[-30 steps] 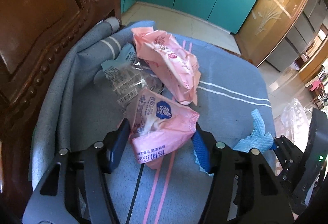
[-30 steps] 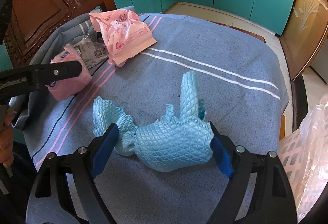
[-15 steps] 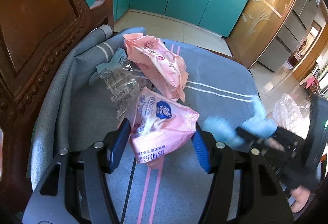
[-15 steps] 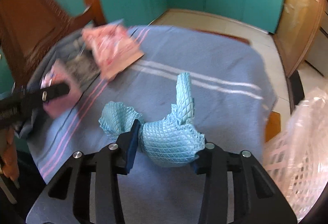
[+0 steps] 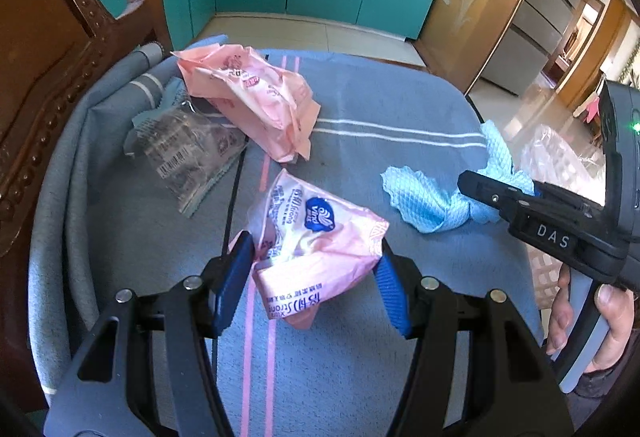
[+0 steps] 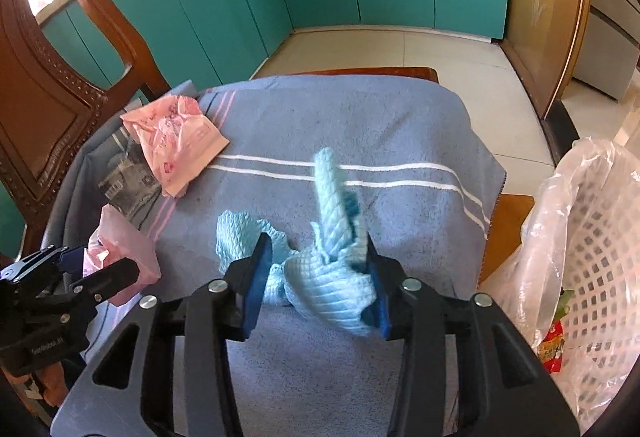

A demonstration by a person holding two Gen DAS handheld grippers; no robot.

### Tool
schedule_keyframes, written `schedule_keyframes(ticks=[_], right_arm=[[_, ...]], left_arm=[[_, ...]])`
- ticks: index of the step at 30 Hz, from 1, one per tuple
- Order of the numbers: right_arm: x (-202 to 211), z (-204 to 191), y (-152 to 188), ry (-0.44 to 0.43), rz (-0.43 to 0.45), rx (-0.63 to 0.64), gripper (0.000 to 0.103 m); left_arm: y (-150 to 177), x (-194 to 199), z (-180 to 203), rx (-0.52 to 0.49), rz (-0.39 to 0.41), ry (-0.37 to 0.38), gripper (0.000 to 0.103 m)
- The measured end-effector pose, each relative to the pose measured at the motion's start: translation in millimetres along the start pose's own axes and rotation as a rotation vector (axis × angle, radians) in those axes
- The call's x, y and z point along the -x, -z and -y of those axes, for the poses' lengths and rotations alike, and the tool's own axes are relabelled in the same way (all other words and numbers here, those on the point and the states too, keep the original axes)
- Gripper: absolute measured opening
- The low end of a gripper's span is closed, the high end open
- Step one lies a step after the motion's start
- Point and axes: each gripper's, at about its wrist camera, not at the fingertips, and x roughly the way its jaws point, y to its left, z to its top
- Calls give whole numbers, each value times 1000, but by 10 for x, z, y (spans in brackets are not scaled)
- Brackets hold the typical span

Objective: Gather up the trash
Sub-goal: 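Grasp the light-blue cloth with the right tool while the left tool grasps the pink bag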

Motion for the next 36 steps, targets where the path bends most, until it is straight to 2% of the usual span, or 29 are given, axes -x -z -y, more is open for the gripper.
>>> schedule_keyframes(ticks=[3,7,13,20,30,36], right_arm=[[-16,-4,5,1,-8,4,64],[-55,-43,17,34,-23,32,74],[-197,-118,66,73,-64,75,79],[-253,-149,93,96,-70,99,81],[-302,-207,89,134,-70,126,82],[-298,-189,86,126,-69,117,82]], left_arm=[[10,-20,-8,1,-8,-3,61],[15,-27,-4,2,-9,-6,62],[16,-34,-33,13,-13,-10,67],[33,-59,-35,13,-21,-17,71],[45,-80,7,-12,-20,-30,69],[50,-74,-5,-8,-19,-29,67]])
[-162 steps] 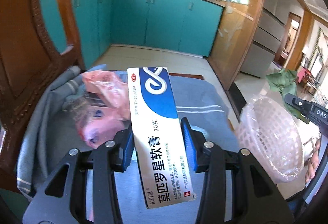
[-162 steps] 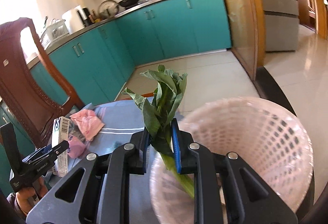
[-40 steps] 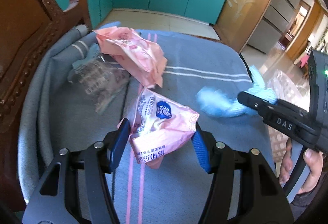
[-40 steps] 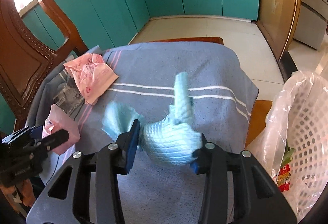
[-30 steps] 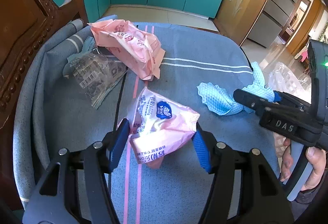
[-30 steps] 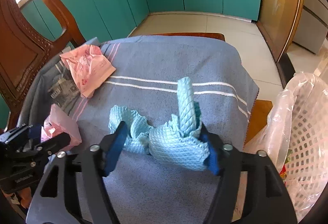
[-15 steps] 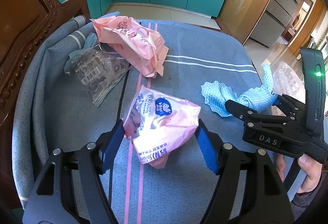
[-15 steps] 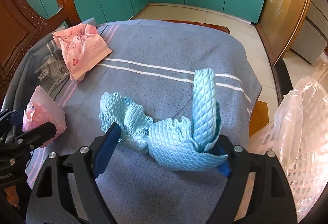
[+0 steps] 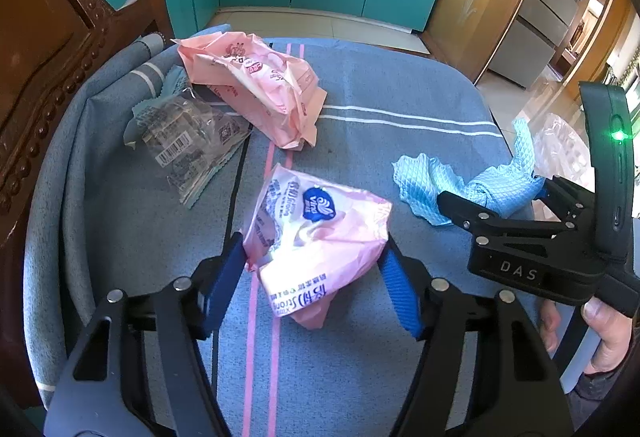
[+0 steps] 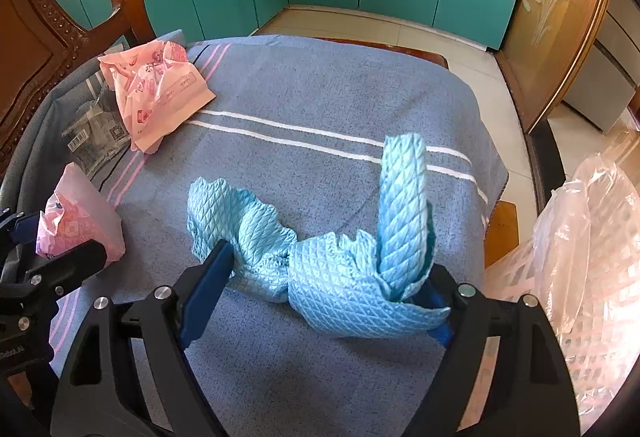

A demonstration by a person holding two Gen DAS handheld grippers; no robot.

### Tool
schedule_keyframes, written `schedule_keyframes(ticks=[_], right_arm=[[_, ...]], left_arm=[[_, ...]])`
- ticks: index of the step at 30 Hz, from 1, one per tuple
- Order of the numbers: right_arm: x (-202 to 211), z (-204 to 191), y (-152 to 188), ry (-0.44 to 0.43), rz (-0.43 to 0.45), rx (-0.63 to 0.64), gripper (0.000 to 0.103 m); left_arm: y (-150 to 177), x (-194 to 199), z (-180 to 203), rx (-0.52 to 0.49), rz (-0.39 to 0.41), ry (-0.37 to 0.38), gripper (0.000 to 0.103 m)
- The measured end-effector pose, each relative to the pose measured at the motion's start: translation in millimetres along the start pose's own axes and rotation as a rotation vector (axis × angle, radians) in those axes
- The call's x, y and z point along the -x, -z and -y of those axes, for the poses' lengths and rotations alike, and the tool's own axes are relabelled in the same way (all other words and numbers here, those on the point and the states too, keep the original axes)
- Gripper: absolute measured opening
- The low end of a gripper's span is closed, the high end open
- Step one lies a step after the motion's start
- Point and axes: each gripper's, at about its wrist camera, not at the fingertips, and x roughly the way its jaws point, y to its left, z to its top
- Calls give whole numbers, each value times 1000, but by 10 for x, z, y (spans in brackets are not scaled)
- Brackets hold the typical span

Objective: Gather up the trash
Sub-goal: 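Grasp the light-blue cloth with the right tool while the left tool grasps the pink bag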

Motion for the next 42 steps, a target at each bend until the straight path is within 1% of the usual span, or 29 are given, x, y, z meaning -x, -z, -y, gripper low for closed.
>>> schedule_keyframes(ticks=[9,15,17,19,20,23,25,27,29,32,36,38,42], right_arm=[[0,-10,2,9,0,7,82],[-2,-25,6,7,2,9,82],[8,-31,10,5,6,11,78],[27,-41,12,-16,10,13,64],[34,-49,13,-31,8,13,62],[46,-85,24,-36,9,31,54],[61,-93,27,-55,10,31,44],[84,-96,29,-74,15,28,40],[124,-87,21,-89,34,20,39],[224,-90,2,-109,75,14,39],[391,-106,-20,-99,138,34,39],[434,-101,-24,-91,153,41,39],[456,-86,-12,-87,151,38,39]], left_arm=[[22,16,23,-2,2,2,63],[22,17,23,-2,2,1,62],[22,16,22,-2,2,1,62],[22,18,20,-2,2,1,62],[23,18,20,-2,2,1,62],[19,16,18,-2,2,1,62],[26,24,17,2,6,3,60],[28,40,4,13,12,6,56],[30,63,-3,21,24,2,55],[24,145,-21,36,62,5,55],[21,258,20,13,120,-7,55],[25,304,55,0,142,-14,55],[22,372,117,-31,176,-41,55]])
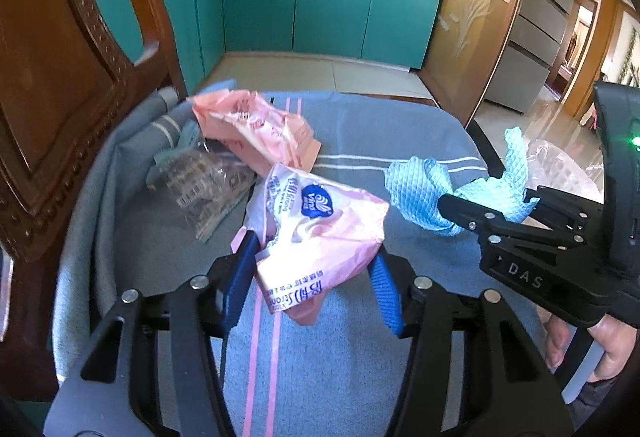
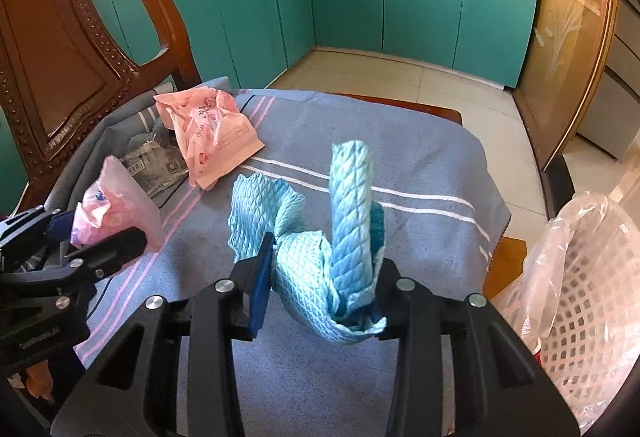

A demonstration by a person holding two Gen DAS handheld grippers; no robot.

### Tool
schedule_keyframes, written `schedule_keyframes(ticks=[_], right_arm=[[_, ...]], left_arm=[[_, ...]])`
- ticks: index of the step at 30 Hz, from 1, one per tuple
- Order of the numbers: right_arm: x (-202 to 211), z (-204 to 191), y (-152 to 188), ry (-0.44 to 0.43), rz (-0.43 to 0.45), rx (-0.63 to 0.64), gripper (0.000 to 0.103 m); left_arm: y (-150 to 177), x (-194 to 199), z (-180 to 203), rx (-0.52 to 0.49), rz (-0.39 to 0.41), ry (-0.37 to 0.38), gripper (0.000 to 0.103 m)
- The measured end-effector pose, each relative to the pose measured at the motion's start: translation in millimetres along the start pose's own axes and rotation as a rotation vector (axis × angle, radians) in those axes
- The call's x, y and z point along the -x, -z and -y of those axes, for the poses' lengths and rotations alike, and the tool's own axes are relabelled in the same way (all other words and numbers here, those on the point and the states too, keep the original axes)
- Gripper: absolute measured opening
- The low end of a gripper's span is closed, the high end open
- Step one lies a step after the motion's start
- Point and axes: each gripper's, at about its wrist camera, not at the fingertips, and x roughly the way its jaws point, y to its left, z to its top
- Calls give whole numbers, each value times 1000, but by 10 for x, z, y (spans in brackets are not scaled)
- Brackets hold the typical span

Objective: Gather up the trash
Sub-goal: 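Grasp the light-blue cloth with the right tool while the left tool grasps the pink bag, then carry the blue cloth and pink bag over the basket and open both tools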

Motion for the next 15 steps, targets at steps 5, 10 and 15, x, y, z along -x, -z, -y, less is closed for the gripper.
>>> schedule_keyframes(ticks=[5,10,15], right_arm=[[-27,30,7,6,-11,-10,39],[-34,9,-4,3,-9,-11,39],[51,29,-26,7,22,-23,39]], left_arm=[[-20,-1,33,-12,8,-10,55],[-21,2,28,-7,15,-16,55],[-10,59,39,-12,40,-20,55]])
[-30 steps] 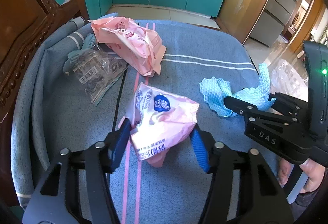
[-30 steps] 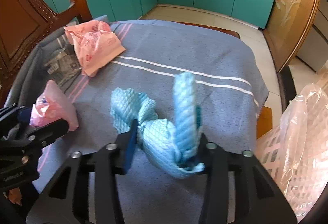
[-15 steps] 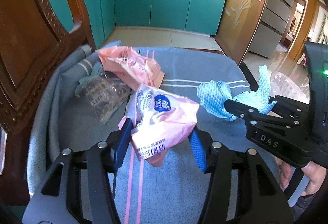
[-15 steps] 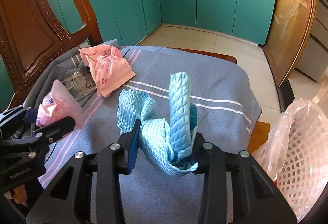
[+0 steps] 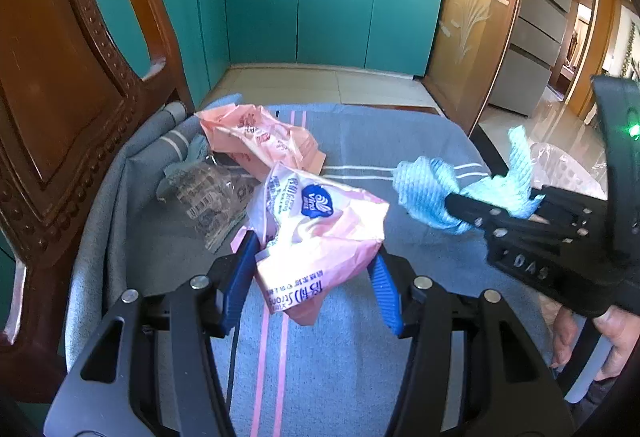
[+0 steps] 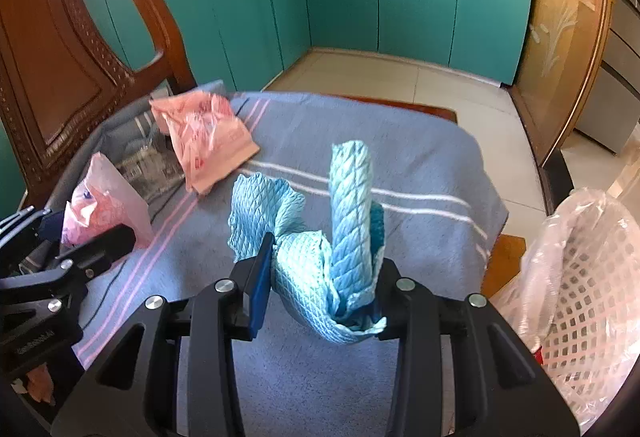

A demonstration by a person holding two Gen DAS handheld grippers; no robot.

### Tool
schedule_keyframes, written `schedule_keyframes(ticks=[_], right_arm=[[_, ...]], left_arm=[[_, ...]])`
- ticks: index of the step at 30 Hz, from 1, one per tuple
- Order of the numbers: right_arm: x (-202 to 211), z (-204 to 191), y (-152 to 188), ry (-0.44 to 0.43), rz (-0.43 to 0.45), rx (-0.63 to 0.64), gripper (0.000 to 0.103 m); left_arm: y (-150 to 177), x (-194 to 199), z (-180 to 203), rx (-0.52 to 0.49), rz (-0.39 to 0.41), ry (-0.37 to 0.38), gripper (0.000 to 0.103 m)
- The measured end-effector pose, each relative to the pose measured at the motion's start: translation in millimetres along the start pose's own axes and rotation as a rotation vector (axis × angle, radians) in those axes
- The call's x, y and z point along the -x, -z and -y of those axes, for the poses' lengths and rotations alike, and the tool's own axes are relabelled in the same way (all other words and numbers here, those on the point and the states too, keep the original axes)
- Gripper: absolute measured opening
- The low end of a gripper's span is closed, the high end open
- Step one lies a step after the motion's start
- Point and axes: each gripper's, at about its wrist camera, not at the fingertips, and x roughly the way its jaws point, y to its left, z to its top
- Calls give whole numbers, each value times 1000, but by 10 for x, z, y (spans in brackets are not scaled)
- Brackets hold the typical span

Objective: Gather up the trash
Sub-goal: 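Carry the blue cloth and pink bag over the basket and open both tools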

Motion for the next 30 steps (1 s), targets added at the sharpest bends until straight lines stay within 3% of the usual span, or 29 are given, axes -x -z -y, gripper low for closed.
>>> schedule_keyframes(ticks=[7,22,30], right_arm=[[318,188,-64,5,83,-51,39],[732,689,31,22,159,-179,39],[1168,1252,184,88,235,-295,39]], left_arm=[[-8,60,61,-7,13,6,55],[-4,121,356,-44,22,40,55],[-44,151,650,-87,30,99,55]])
